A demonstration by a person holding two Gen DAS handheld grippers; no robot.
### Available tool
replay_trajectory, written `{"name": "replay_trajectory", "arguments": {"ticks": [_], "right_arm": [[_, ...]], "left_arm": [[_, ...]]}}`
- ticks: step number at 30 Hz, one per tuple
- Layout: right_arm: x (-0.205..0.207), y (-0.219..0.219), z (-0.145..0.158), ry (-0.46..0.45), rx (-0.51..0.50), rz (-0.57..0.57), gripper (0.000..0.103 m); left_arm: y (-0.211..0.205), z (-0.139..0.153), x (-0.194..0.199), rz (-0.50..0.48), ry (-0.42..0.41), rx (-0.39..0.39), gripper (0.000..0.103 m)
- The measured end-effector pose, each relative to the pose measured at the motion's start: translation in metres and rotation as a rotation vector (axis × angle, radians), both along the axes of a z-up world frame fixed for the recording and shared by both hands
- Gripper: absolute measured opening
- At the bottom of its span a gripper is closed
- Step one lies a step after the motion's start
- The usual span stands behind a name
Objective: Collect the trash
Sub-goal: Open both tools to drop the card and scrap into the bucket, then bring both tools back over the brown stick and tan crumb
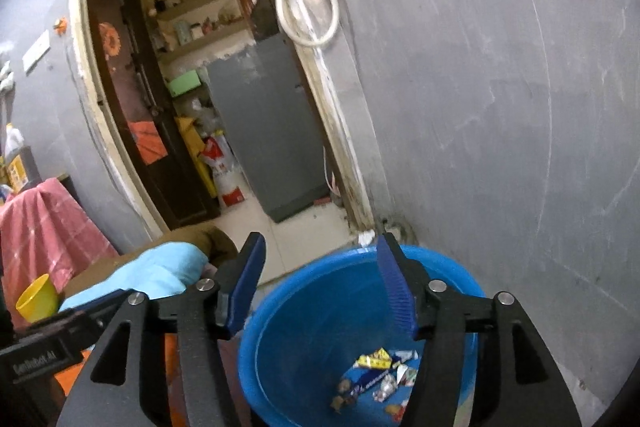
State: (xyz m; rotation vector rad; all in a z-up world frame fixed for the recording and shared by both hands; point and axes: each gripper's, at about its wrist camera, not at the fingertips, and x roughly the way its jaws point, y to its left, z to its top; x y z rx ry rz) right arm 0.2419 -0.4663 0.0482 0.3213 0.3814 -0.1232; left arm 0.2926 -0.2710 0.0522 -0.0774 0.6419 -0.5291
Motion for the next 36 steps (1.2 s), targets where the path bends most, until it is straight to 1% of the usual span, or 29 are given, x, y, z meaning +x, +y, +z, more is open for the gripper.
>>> {"name": "replay_trajectory", "arguments": {"ticks": [1,2,4,8,9,12,14,16,17,19,20,25,31,36], "right_arm": [[-0.001,0.002,0.002,-0.013,-0.008,0.000,0.069],[-0.004,0.006,0.006,-0.045,-0.021,0.001,0.073],[-0.009,0.013,0.013,-0.095,-0.050,0.005,0.075],[-0.018,0.028,0.023,-0.188,-0.095,0.012,0.084],[-0.021,0.033,0.026,-0.217,-0.102,0.018,0.085],[-0.024,0.048,0.034,-0.275,-0.130,0.036,0.090],[-0.026,0.059,0.038,-0.311,-0.148,0.052,0.099],[-0.028,0.072,0.042,-0.348,-0.159,0.079,0.103],[-0.028,0.079,0.043,-0.363,-0.165,0.092,0.103],[-0.029,0.092,0.046,-0.393,-0.170,0.110,0.103],[-0.030,0.099,0.047,-0.409,-0.170,0.125,0.103],[-0.031,0.129,0.051,-0.472,-0.193,0.173,0.103],[-0.030,0.161,0.052,-0.525,-0.208,0.240,0.103],[-0.031,0.187,0.053,-0.550,-0.242,0.288,0.103]], "left_arm": [[0.007,0.004,-0.003,0.019,-0.029,-0.012,0.046],[0.014,0.008,-0.005,0.034,-0.053,-0.020,0.048],[0.028,0.017,-0.011,0.078,-0.108,-0.037,0.055],[0.053,0.033,-0.019,0.162,-0.193,-0.045,0.061],[0.060,0.036,-0.021,0.182,-0.209,-0.046,0.064],[0.080,0.043,-0.028,0.253,-0.257,-0.046,0.081],[0.094,0.047,-0.032,0.301,-0.288,-0.045,0.081],[0.105,0.047,-0.036,0.332,-0.304,-0.037,0.082],[0.110,0.047,-0.038,0.352,-0.310,-0.029,0.084],[0.123,0.046,-0.041,0.407,-0.326,-0.013,0.098],[0.132,0.046,-0.044,0.442,-0.343,-0.011,0.099],[0.174,0.044,-0.062,0.535,-0.399,-0.008,0.101],[0.211,0.036,-0.071,0.610,-0.403,0.002,0.101],[0.236,0.030,-0.076,0.647,-0.407,0.035,0.101]]}}
